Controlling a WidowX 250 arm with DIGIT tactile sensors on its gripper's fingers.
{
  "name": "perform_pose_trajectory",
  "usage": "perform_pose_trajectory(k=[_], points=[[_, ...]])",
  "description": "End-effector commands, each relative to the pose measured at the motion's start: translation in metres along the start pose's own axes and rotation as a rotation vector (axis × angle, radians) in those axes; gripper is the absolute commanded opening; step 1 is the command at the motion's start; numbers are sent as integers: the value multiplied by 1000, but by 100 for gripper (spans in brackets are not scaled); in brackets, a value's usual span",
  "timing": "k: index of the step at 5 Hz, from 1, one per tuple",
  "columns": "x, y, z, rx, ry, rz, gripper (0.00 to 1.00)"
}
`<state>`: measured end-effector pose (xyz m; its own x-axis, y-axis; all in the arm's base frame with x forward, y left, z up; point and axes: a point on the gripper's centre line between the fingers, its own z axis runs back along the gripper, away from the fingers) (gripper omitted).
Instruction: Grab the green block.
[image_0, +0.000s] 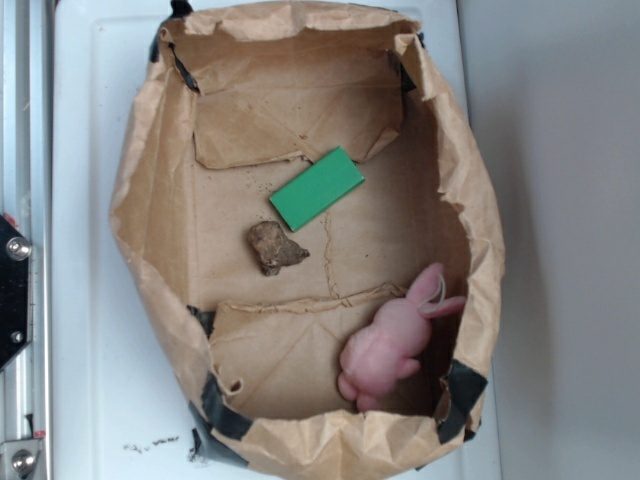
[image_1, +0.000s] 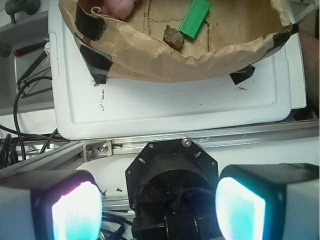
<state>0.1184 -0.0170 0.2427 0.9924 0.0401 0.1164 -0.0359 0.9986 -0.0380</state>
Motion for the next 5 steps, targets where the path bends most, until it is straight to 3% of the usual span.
perform_pose_trajectory(k=[1,3,4,5], points=[[0,0,0,0,0,0,100],[97,29,-40,3,-5,80,100],[117,37,-48,20,-33,101,100],[131,49,-56,-15,-47,128,100]])
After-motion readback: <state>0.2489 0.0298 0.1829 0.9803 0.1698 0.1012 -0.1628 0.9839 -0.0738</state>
